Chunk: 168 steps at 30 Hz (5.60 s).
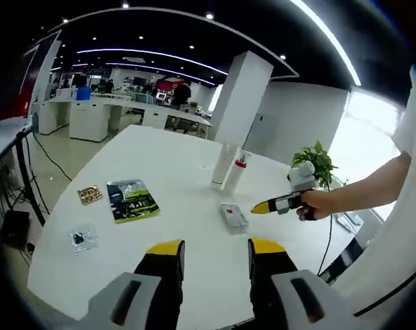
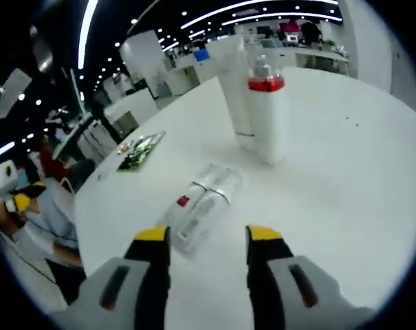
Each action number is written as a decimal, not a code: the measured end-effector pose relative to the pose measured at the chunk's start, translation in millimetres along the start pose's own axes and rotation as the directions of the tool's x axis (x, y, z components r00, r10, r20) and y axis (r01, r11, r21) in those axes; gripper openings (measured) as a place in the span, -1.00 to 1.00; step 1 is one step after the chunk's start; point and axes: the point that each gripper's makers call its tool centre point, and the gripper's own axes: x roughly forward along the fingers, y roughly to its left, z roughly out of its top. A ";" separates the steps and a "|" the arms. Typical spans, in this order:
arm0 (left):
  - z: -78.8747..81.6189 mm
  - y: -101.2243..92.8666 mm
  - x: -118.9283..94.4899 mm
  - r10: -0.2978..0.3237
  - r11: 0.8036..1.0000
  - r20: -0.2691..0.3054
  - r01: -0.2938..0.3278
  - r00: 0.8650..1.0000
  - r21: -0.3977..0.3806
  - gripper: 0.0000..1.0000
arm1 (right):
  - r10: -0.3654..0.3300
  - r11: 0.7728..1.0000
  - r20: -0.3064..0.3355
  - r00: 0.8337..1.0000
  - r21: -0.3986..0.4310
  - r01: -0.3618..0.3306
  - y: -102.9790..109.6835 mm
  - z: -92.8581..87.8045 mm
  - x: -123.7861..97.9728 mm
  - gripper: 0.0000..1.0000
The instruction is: Arrange the skincare products in the storage area until every visible bottle or jar stands upright without overlapping.
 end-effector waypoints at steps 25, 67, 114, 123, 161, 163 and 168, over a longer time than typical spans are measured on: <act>-10.5 77.4 -24.6 -0.044 0.998 -0.007 0.044 0.999 -0.053 -0.25 | -0.196 0.967 -0.066 0.978 -0.179 0.182 36.6 26.1 57.0 -0.48; 20.1 104.2 -29.2 -0.003 1.000 0.003 0.003 1.000 -0.022 -0.25 | -0.289 0.937 -0.221 0.931 -0.263 0.229 14.7 0.6 81.3 -0.64; 61.1 29.5 -9.1 -0.367 0.898 0.141 0.389 0.920 -0.204 -1.00 | 0.451 0.840 0.100 0.887 -0.383 -0.384 288.6 64.9 32.4 -0.65; 69.9 40.9 -4.2 -0.311 0.897 0.203 0.358 0.928 -0.260 -0.13 | 0.468 0.828 0.112 0.877 -0.402 -0.391 290.1 63.0 25.9 -0.65; 63.6 20.0 36.6 -0.392 0.829 0.127 0.410 0.911 -0.380 -0.56 | 0.437 0.709 0.121 0.891 -0.656 -0.258 309.0 55.0 12.2 -0.62; 63.0 19.9 39.0 -0.393 0.840 0.113 0.406 0.913 -0.360 -0.57 | 0.437 0.702 0.108 0.893 -0.662 -0.263 306.1 54.3 13.0 -0.61; 59.0 29.2 42.7 -0.368 0.893 0.040 0.365 0.929 -0.261 -0.57 | 0.440 0.716 0.087 0.894 -0.634 -0.291 294.5 51.2 9.4 -0.45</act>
